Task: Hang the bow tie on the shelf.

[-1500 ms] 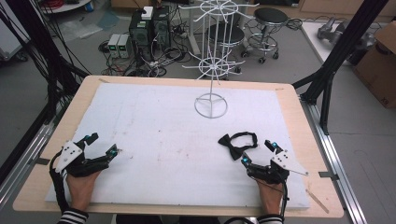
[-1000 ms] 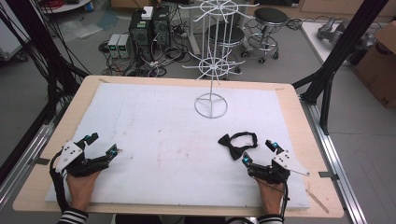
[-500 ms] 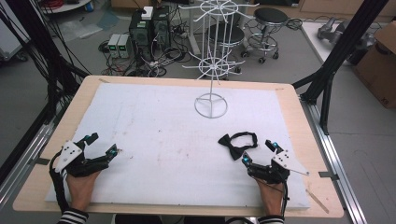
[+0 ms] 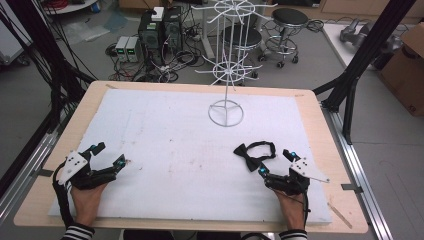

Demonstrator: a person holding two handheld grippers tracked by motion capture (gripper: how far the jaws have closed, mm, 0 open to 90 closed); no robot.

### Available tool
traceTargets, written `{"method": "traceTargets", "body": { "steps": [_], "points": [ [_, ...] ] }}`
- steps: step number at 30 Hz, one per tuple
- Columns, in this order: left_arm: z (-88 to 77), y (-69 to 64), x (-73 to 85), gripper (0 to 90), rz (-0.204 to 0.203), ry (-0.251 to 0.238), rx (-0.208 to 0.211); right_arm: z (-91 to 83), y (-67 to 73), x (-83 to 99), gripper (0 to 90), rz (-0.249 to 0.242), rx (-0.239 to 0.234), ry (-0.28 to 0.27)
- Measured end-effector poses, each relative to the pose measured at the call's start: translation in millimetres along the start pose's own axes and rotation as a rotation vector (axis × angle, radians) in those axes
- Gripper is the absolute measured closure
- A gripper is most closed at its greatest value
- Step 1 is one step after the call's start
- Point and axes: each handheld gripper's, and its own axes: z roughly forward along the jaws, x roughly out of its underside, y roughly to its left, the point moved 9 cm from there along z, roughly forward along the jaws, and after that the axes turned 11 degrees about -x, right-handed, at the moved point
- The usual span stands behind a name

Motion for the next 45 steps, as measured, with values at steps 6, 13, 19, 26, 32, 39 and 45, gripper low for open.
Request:
{"method": "traceTargets", "body": {
  "steps": [6,13,19,26,32,39,45],
  "points": [
    [0.0,-0.1,-0.1,13.9,-0.006,-0.001,0.001,0.2,-0.6,-9.2,3.0,0.008,-0.025,0.041],
    [0.0,-0.1,-0.2,13.9,-0.008,-0.002,0.003,7.8,8.7,-16.3,3.1,-0.012,-0.118,0.154],
    [-0.1,-0.1,-0.2,13.9,-0.009,-0.002,0.005,14.8,12.1,-13.9,4.3,-0.038,-0.135,0.259],
    [-0.2,0.1,-0.2,14.0,-0.009,-0.002,0.005,21.9,10.8,-6.3,4.2,0.036,-0.162,0.335],
    [-0.1,0.4,-0.2,13.9,-0.008,-0.001,0.004,23.9,3.8,1.1,4.7,0.093,-0.162,0.383],
    [-0.1,0.4,-0.2,13.9,-0.009,-0.002,0.004,28.8,5.7,11.2,16.8,0.115,-0.197,0.472],
    [-0.1,0.4,-0.2,14.0,-0.009,-0.001,0.004,30.4,2.2,13.5,22.8,0.144,-0.198,0.501]
  ]
}}
